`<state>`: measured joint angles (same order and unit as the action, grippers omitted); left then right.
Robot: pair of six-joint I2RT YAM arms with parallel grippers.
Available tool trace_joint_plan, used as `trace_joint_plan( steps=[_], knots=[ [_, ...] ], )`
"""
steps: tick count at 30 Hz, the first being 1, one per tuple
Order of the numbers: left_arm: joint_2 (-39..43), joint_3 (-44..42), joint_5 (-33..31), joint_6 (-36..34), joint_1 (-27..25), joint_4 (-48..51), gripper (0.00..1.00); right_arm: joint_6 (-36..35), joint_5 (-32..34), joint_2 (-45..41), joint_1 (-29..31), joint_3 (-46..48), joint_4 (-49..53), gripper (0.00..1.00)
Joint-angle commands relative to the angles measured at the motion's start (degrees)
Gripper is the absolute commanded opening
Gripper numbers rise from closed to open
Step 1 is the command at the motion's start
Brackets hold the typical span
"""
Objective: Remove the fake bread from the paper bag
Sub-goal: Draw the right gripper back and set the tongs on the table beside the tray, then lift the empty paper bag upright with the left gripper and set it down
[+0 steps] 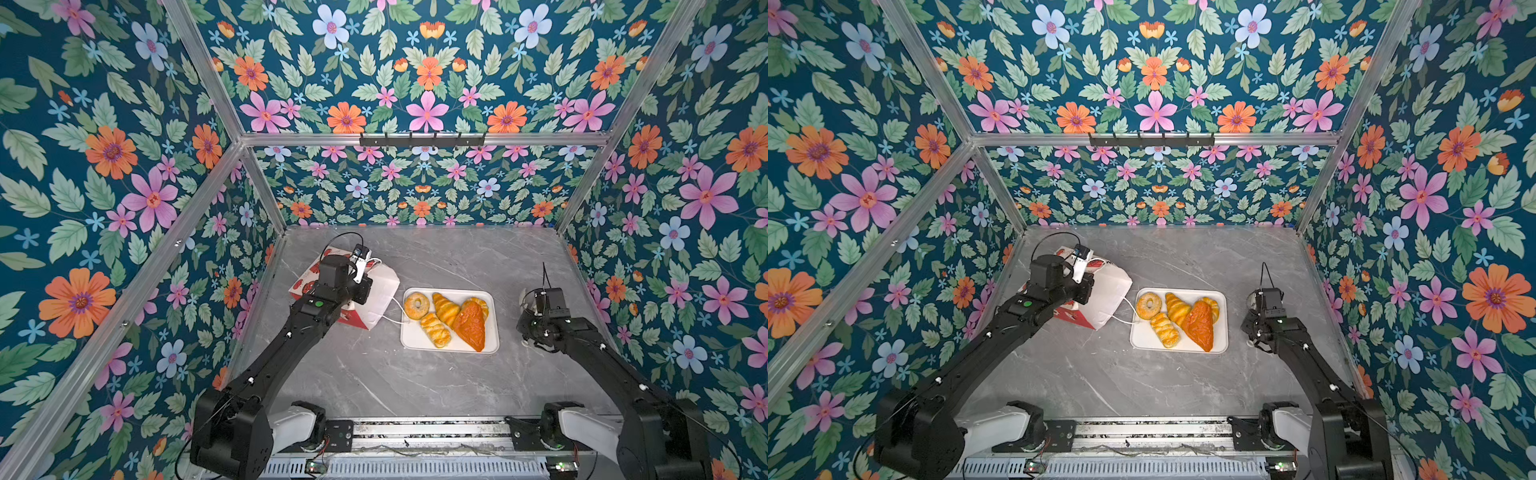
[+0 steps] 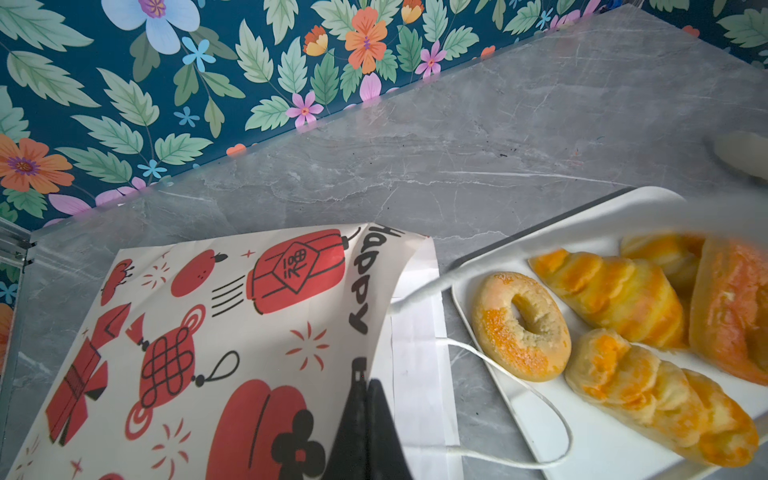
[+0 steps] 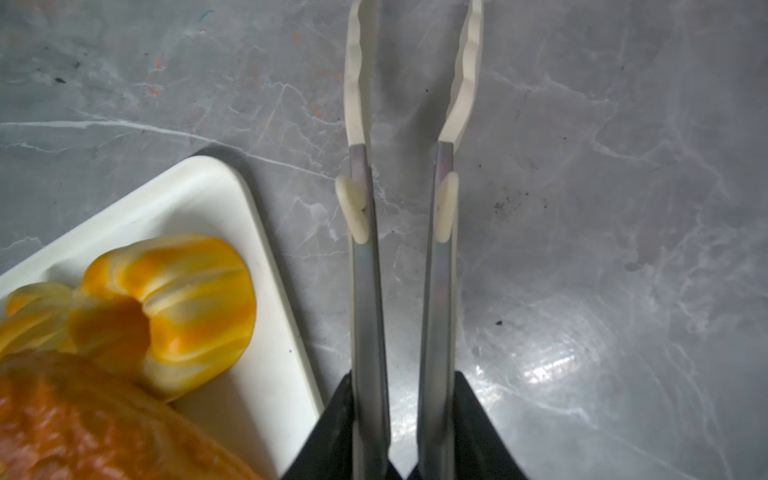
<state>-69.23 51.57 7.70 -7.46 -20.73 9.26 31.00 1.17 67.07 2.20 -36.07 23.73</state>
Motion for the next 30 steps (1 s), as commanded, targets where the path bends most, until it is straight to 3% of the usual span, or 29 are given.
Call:
trace_joint_plan(
  steps=[1, 6, 12, 17, 23, 30],
  knots=[
    [0.2, 0.0, 0.7, 0.5, 0.1, -1.3, 0.0, -0.8, -2.1, 2.8, -1.8, -0.7, -3.9, 0.36],
    [0.3, 0.0, 0.7, 0.5, 0.1, -1.1, 0.0, -1.2, -4.0, 6.6, -3.8, -2.0, -3.8, 0.4],
    [0.3, 0.3, 0.8, 0.8, 0.1, -1.0, 0.0, -2.3, -3.7, 10.6, -4.0, -4.6, -1.2, 0.53],
    [1.0, 0.4, 0.6, 0.8, 0.1, -1.0, 0.0, -2.4, -3.6, 11.8, -4.1, -5.5, -0.6, 0.54],
    [2.3, 2.5, 1.8, 1.9, 0.0, -0.7, 0.0, -1.7, -3.7, 6.5, -4.1, -3.7, -1.1, 0.54],
    [1.3, 10.5, 5.0, 7.7, 0.0, 3.0, 0.0, -1.3, -4.1, -0.5, -4.1, -2.8, 1.4, 0.55]
  ],
)
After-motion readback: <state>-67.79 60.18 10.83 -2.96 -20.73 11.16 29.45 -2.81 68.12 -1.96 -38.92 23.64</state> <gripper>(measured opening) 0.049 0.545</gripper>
